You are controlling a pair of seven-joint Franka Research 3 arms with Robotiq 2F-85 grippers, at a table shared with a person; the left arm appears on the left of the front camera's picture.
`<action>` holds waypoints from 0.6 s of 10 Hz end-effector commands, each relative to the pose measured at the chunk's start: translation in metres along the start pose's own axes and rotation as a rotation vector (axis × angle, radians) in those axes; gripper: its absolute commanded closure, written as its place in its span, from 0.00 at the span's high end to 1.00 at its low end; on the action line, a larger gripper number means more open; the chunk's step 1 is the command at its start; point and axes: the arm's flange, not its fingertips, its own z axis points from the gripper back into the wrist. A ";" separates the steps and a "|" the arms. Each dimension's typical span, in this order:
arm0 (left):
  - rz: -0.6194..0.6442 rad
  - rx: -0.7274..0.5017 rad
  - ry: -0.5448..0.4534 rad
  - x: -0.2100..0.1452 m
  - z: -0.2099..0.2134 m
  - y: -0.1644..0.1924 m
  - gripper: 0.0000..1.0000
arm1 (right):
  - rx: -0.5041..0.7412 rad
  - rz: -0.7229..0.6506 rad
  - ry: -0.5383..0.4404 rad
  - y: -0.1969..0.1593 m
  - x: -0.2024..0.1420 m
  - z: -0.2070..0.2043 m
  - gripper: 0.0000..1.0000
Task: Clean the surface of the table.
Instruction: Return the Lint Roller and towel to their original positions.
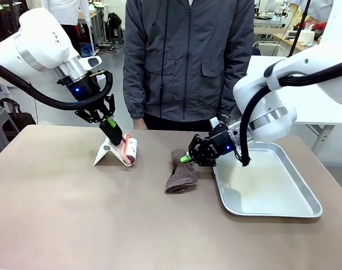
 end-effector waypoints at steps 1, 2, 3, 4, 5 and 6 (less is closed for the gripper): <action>0.026 0.039 -0.012 -0.001 0.002 0.001 1.00 | -0.014 -0.011 0.029 0.005 0.007 -0.001 0.69; 0.027 0.040 -0.019 -0.002 0.004 0.001 1.00 | -0.013 -0.015 0.036 0.004 0.007 -0.001 1.00; 0.039 0.038 -0.032 -0.002 0.007 0.003 1.00 | -0.013 -0.012 0.041 0.004 0.007 -0.002 1.00; 0.047 0.037 -0.042 -0.003 0.010 0.006 1.00 | -0.014 -0.012 0.042 0.004 0.008 -0.001 1.00; 0.059 0.031 -0.047 -0.004 0.014 0.009 1.00 | -0.017 -0.011 0.042 0.004 0.008 -0.001 0.86; 0.061 0.021 -0.058 -0.007 0.019 0.012 1.00 | -0.016 -0.008 0.042 0.005 0.008 0.000 0.96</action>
